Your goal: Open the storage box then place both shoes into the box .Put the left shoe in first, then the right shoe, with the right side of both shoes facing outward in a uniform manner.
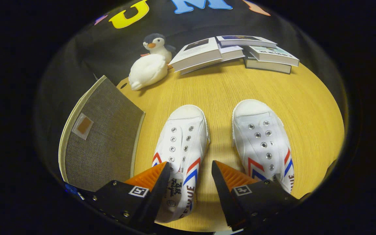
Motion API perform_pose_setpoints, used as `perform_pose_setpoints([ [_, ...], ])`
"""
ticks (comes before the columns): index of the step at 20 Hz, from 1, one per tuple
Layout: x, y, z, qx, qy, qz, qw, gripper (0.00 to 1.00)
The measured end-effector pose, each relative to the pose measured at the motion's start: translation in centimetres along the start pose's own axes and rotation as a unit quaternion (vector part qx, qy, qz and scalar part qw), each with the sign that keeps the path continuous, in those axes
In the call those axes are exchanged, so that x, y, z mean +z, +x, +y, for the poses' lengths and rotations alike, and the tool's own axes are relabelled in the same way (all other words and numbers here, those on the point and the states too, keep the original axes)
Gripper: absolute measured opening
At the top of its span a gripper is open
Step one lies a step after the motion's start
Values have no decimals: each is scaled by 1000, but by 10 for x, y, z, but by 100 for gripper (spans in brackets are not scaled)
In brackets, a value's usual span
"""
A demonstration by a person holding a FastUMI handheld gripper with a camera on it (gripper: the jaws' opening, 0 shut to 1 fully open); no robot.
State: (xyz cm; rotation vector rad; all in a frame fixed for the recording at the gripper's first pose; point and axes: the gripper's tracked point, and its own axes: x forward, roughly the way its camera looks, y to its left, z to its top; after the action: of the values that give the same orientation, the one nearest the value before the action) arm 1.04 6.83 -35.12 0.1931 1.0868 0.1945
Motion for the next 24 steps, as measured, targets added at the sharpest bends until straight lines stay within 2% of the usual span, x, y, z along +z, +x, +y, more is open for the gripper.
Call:
perform_pose_setpoints([
  [1, -1, 2, 5, 10, 14, 2, 1000, 74],
  [2, -1, 2, 4, 8, 25, 1, 1000, 55],
  [5, 0, 3, -9, -7, 43, 0, 999, 52],
  [6, -2, -6, -7, -5, 67, 7, 998, 16],
  [8, 0, 2, -7, -4, 99, -2, 995, 16],
  [10, -2, -2, -5, -4, 94, -1, 996, 1],
  [15, 4, -18, 11, 27, 119, -5, 992, 0],
  [19, 25, -40, 24, 48, 143, -26, 988, 0],
  [24, 54, -78, 50, 67, 141, -46, 987, 0],
])
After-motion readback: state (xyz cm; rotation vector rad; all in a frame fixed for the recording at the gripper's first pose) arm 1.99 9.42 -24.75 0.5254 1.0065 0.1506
